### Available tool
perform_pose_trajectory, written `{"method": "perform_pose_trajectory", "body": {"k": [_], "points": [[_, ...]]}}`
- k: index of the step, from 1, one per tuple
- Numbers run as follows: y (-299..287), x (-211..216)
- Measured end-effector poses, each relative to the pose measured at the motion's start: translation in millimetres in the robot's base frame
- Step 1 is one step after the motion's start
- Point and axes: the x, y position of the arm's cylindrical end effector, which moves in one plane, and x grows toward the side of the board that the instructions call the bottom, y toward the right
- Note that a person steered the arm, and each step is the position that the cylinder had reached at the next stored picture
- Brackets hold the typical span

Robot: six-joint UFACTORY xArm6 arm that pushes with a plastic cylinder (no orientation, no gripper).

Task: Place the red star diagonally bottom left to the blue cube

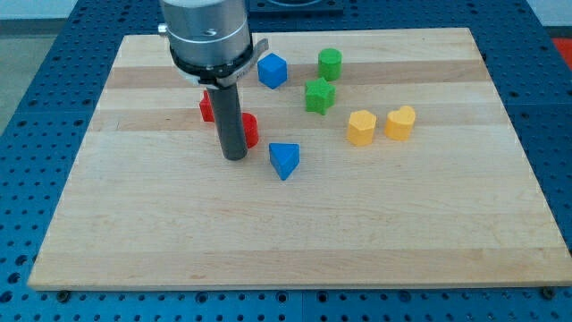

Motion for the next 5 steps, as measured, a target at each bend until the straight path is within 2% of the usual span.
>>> {"method": "perform_pose_trajectory", "body": {"k": [1, 2, 3, 5], "points": [[-49, 0], [-72, -17], [-72, -46], [-67, -65]]}}
